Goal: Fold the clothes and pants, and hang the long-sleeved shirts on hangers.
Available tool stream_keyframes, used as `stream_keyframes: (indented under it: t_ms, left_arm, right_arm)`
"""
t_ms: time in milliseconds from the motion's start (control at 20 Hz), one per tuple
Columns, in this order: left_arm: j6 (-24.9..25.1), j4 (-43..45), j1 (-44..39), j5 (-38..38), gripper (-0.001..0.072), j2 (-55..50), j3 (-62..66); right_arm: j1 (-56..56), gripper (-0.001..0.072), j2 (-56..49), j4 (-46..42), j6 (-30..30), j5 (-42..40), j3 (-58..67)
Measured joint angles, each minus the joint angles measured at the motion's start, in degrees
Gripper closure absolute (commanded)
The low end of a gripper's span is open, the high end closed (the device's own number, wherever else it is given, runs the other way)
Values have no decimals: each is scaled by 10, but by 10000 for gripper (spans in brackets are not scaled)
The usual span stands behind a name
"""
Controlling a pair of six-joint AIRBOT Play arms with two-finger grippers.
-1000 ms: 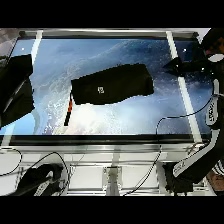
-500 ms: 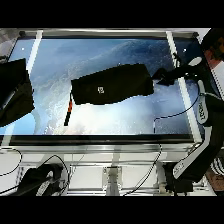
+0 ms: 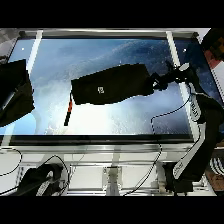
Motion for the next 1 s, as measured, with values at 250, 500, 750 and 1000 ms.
stream_keyframes:
  t_ms: [250, 500, 750, 1000]
  left_arm:
    - [0, 0, 0, 0, 339, 0, 0]
    - [0, 0, 0, 0, 339, 0, 0]
    - [0, 0, 0, 0, 340, 0, 0]
    - [0, -1, 0, 8, 340, 0, 0]
  right_arm:
    - [11, 197, -16, 56, 3, -5, 0]
    - [30, 706, -23, 77, 4, -12, 0]
    - [12, 710, -17, 61, 40, 11, 37]
    - [-67, 710, 24, -68, 92, 76, 97]
